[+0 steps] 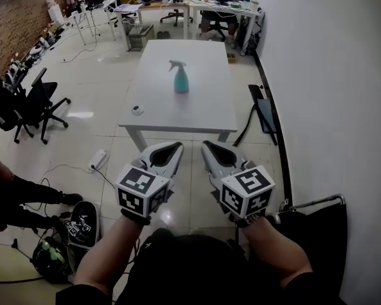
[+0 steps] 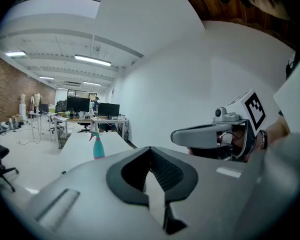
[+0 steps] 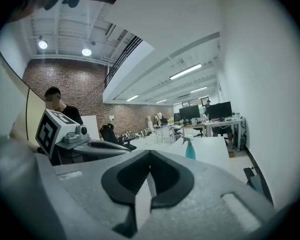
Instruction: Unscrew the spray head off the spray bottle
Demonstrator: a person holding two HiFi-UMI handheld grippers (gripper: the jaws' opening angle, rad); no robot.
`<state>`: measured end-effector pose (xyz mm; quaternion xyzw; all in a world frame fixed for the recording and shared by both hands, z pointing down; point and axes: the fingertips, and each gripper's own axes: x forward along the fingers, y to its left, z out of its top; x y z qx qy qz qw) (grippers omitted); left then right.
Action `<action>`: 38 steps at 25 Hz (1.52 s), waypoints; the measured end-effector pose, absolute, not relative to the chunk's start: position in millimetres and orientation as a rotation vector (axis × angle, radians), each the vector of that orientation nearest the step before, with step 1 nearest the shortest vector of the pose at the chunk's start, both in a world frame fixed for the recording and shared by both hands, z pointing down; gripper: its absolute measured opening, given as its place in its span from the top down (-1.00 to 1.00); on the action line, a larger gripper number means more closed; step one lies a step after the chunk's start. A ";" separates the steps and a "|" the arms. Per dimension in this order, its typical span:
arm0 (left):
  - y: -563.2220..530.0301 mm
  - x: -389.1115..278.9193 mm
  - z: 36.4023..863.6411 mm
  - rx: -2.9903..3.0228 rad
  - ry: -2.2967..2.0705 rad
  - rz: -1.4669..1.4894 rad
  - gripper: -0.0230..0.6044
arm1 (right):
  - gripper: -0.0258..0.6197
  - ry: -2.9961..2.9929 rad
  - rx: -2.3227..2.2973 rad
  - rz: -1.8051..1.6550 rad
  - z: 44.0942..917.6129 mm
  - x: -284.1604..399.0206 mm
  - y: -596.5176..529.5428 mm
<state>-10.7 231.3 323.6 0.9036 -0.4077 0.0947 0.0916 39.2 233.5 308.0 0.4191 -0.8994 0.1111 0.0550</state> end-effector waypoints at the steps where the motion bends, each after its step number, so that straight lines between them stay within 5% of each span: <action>1: 229.1 -10.9 325.4 2.675 -1.207 0.285 0.87 | 0.95 -2.730 1.271 0.342 309.7 38.6 230.4; 38: 48.4 -90.8 339.9 2.717 -1.032 0.229 0.87 | 0.95 -2.572 1.355 0.335 319.0 -50.2 51.9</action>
